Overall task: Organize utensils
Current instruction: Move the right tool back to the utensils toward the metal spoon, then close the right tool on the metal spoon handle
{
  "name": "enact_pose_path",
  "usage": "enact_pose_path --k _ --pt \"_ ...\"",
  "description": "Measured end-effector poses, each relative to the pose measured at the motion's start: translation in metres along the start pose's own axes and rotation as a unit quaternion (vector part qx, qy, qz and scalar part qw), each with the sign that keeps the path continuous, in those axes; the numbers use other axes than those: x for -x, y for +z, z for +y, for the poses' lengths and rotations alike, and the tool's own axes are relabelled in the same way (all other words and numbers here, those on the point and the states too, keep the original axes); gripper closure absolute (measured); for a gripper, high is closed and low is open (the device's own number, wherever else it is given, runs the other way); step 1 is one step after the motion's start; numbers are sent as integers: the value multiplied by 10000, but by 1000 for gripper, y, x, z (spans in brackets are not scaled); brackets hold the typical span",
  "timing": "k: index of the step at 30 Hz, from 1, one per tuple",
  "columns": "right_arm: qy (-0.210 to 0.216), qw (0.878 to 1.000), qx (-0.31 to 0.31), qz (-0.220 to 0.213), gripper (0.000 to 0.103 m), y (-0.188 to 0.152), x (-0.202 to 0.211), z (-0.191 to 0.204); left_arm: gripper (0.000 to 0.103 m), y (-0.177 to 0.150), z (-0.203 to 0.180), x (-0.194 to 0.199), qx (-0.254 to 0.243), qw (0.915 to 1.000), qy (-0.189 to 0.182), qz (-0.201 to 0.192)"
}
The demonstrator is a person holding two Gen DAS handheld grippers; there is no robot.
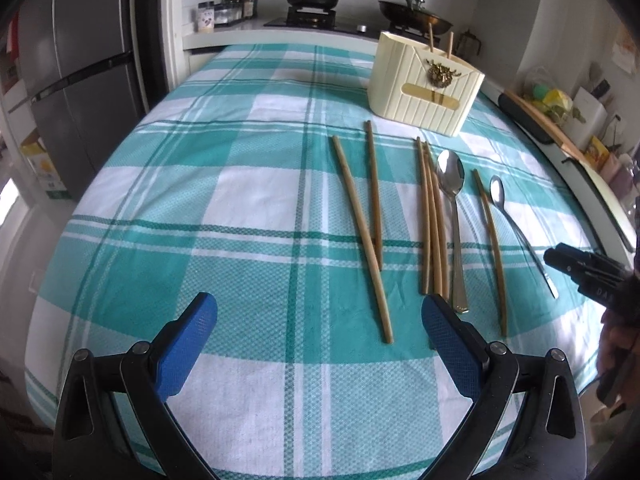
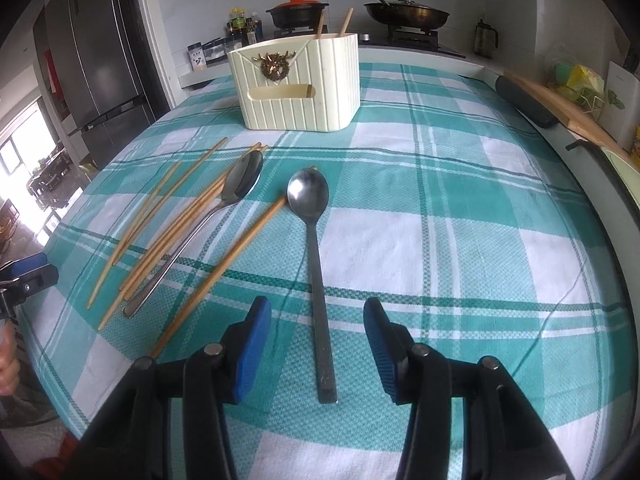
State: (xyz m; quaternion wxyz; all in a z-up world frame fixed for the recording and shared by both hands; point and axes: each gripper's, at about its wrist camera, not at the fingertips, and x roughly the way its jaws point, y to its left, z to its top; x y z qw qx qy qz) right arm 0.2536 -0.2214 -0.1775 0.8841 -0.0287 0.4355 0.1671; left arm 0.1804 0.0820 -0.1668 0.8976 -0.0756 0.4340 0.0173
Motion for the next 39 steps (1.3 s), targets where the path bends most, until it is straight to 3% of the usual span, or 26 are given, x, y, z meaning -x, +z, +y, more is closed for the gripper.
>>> enact_pose_path --k 5,7,9,14,21,25,30,35,39 --pt "-138 9996 242 73 54 16 -19 11 1 -1 6 5 84 9999 111 -87" --pt "-211 9991 330 179 61 19 -29 14 1 0 8 6 111 9998 126 -95" --pt "-242 9988 332 284 76 20 -36 14 1 1 9 6 118 9998 152 -97" --pt "-485 9984 220 195 93 16 -36 10 1 5 10 1 144 9997 187 -63" --pt "-1160 9929 -240 141 93 11 -29 -14 1 28 4 -24 165 9998 83 104" --pt "-1188 9924 -295 104 93 6 -25 -18 1 53 2 -47 318 9994 47 125" --pt "-1111 9929 -411 72 91 3 -23 -21 1 76 -4 -80 311 9990 284 136" --pt "-1007 9937 -483 25 77 0 -17 -25 1 81 -10 -107 75 9971 717 247" --pt "-959 9941 -514 20 76 -4 -14 -27 1 72 -13 -115 -189 9953 879 354"
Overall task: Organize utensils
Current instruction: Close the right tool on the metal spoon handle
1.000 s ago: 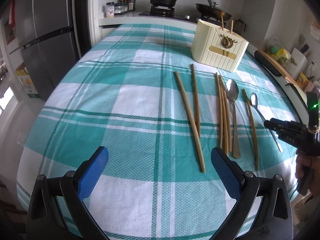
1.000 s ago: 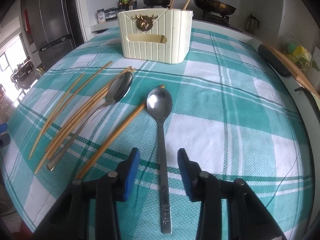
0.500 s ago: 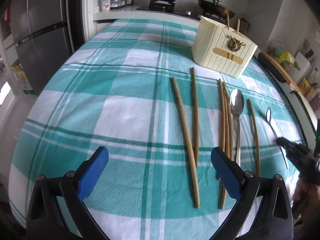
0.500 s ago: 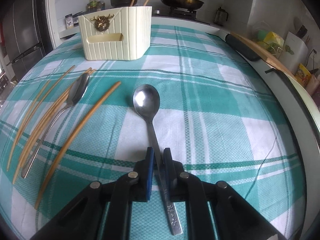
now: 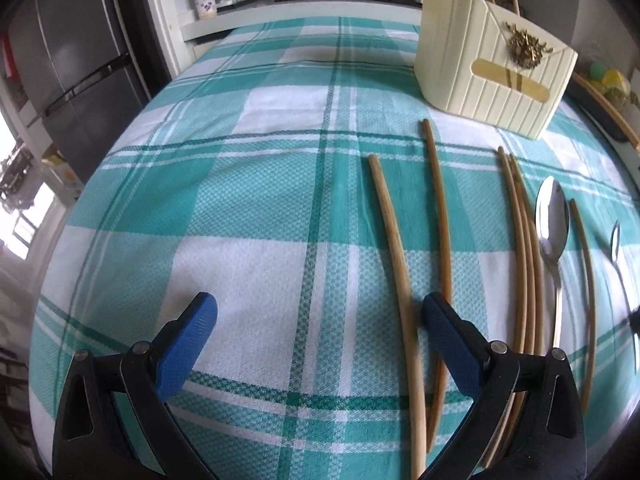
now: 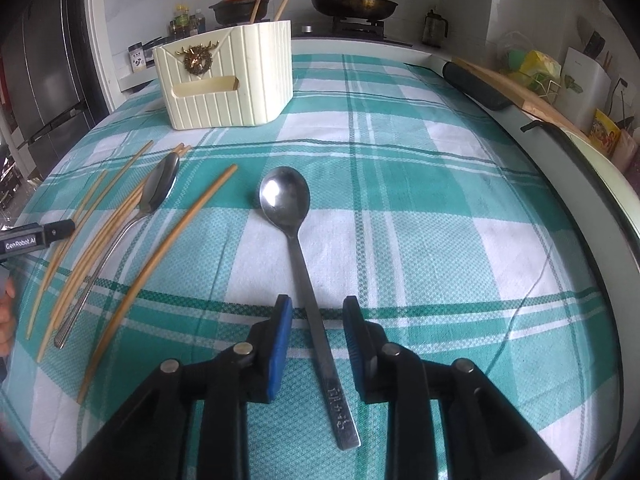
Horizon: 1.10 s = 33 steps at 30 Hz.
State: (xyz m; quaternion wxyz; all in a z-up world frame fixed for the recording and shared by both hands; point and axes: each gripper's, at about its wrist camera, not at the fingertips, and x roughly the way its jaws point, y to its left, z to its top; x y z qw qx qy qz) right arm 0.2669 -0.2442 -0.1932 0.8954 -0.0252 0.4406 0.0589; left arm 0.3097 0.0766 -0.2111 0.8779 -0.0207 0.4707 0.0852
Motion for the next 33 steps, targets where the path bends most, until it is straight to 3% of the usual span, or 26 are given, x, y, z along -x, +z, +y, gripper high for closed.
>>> enact_pose_path --k 7,11,17,21,33 --pt "-38 10000 -80 28 76 -4 5 -13 0 -10 19 8 -162 9999 26 27" --pt "20 9999 -151 21 60 -4 6 -16 0 -11 27 7 -113 9998 -66 117" --pt "189 9998 -81 21 55 -1 7 -11 0 -10 25 7 -379 9991 -112 166" --pt "244 9997 73 60 54 1 4 -5 0 -9 24 7 -581 9980 -145 195" --pt "248 9979 578 174 51 15 -16 17 0 -3 30 -1 -552 9966 -489 363"
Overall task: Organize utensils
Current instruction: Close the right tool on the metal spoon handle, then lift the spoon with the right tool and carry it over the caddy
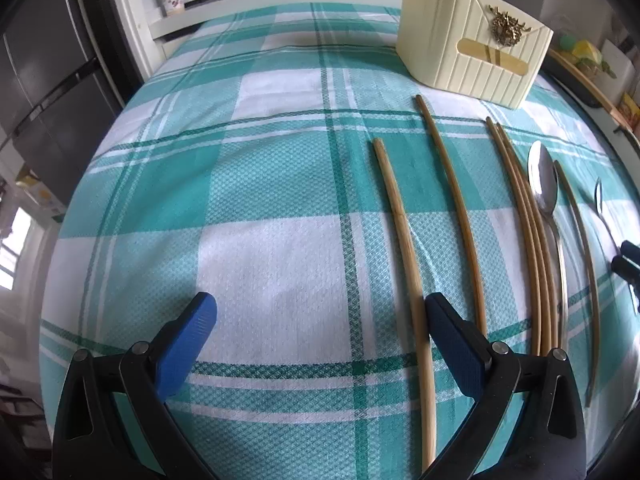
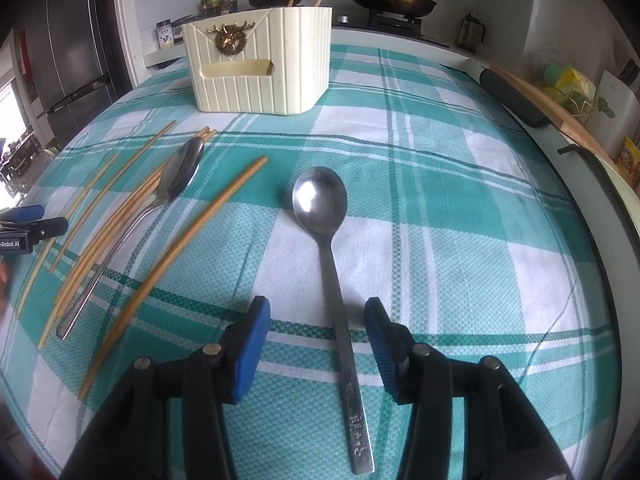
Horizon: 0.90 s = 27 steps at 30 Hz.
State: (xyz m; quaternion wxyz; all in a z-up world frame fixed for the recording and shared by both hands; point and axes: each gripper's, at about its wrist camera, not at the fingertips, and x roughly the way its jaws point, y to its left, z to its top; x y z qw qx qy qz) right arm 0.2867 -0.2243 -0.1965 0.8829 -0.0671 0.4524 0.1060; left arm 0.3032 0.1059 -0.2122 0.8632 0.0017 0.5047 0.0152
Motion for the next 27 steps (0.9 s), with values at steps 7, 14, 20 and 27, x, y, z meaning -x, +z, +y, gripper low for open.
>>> enact_pose_path --k 7,14,20,27 --pt "98 9999 -10 33 40 4 -7 -8 0 16 -5 -8 -162 9996 -67 219" --pt "170 9997 187 57 39 28 -23 -7 9 40 -26 -18 -400 9984 -243 315" --pt "169 9997 174 -36 39 55 -44 -1 31 64 -37 -24 -311 9984 -316 352" --pt "162 9996 67 -216 67 54 -41 -3 97 67 -44 -21 -380 9987 -276 208"
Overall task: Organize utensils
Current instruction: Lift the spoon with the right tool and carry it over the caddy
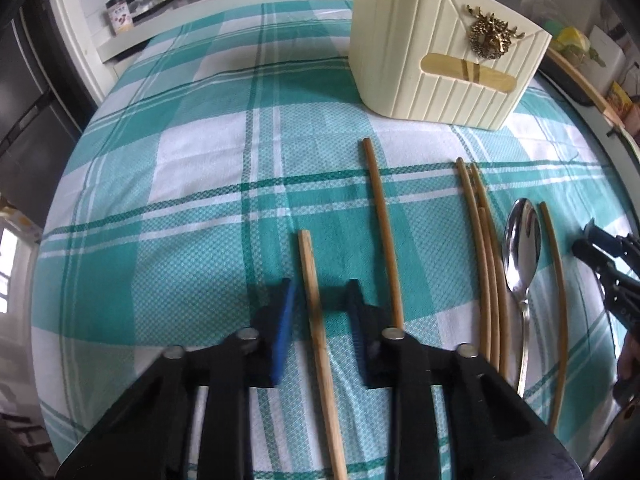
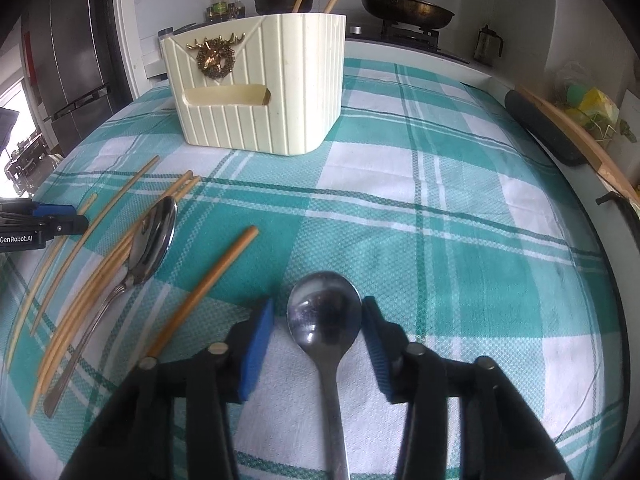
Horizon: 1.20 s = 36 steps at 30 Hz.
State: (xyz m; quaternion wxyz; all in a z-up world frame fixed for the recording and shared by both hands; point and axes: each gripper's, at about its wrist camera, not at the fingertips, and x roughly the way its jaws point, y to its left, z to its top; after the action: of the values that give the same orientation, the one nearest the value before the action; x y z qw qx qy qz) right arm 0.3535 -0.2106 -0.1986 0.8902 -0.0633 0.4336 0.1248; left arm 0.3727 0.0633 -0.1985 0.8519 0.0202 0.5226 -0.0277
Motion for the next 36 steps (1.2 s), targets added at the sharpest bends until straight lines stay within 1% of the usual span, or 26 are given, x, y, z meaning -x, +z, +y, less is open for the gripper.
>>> enact_pose_path --k 2,4,7,11,17,22,30,36 --pt "101 9999 -97 -29 67 1 1 -4 98 -1 2 1 76 9999 -81 -25" --pt "224 9995 -173 -117 67 1 7 -7 99 -2 7 6 260 9994 -203 -76" --pt "397 9984 -212 -330 67 1 26 -10 99 -6 12 26 438 9979 -297 -381" --pt "560 9962 -192 -631 67 3 58 -10 99 -13 14 68 502 9943 -347 -880" --pt "725 9917 -328 -1012 67 -1 103 -13 99 -26 19 134 576 9843 -475 -1597" --pt "818 9863 -470 -1356 67 -6 136 -15 99 -42 20 173 678 9750 -633 -2018" --pt "833 9794 -560 -1751 67 -6 171 -14 99 -49 18 205 710 9649 -791 -2403" --pt "888 9757 -556 -1925 67 6 186 -14 99 -47 18 214 713 9609 -820 -2547"
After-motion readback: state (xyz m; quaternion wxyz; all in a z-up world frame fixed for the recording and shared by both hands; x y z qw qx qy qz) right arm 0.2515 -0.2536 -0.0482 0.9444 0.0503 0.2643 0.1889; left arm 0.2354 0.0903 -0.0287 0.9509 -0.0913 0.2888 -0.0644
